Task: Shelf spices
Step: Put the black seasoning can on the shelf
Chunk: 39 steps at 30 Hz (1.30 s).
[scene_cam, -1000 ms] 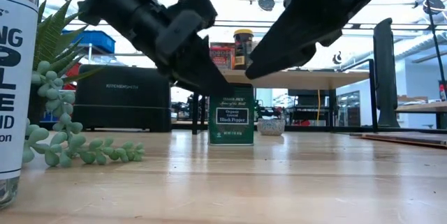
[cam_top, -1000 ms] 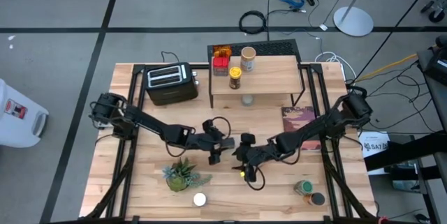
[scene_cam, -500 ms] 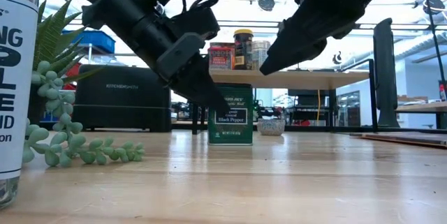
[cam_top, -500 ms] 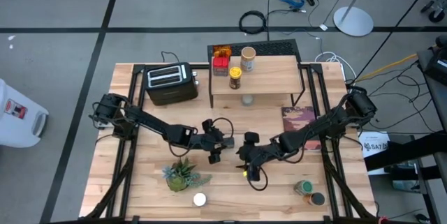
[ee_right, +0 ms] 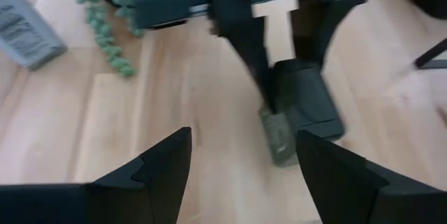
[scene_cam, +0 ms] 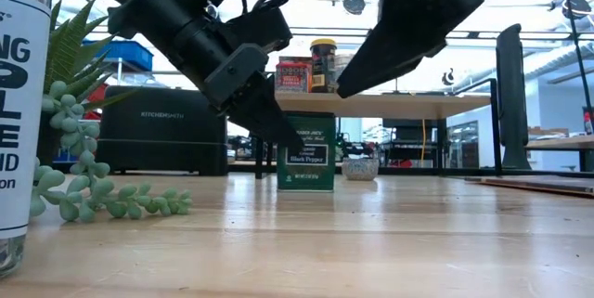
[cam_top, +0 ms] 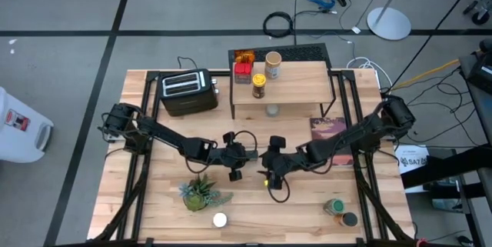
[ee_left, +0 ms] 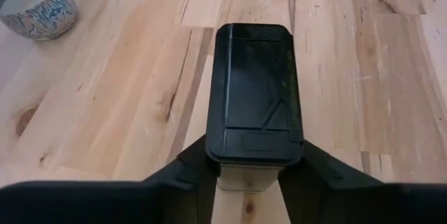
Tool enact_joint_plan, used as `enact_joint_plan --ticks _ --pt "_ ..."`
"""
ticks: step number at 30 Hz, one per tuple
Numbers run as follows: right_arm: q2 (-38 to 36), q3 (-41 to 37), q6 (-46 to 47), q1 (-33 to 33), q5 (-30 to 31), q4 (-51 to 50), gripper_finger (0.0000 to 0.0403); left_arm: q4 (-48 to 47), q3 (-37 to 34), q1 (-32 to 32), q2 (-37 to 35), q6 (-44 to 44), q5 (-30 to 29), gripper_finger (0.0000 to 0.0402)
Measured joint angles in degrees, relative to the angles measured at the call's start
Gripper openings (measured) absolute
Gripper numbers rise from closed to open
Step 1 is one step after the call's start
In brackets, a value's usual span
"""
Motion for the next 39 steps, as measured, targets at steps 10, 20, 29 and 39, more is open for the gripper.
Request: enact_joint_plan --ticks 10,20,29,39 --pt "0.00 0.00 -5.47 -4.59 -0.90 -1.01 0.0244 0.09 -0.02 -0.24 0.00 1.10 0.30 0.0133" --pt "0.00 0.00 -8.31 -7.05 -5.89 -1.64 0.0244 1.12 -0.09 -0.39 -0.02 1.54 0.93 0.0133" --pt "0.00 0.00 -10.31 -8.02 -8.82 -1.19 0.0244 1.23 0.77 -0.56 -0.02 2.59 1.68 0.0134" --pt "0.00 0.00 -10.30 -8.02 -10.93 -0.54 0.0243 1.25 2.14 -0.87 -0.04 4.10 1.92 0.0134"
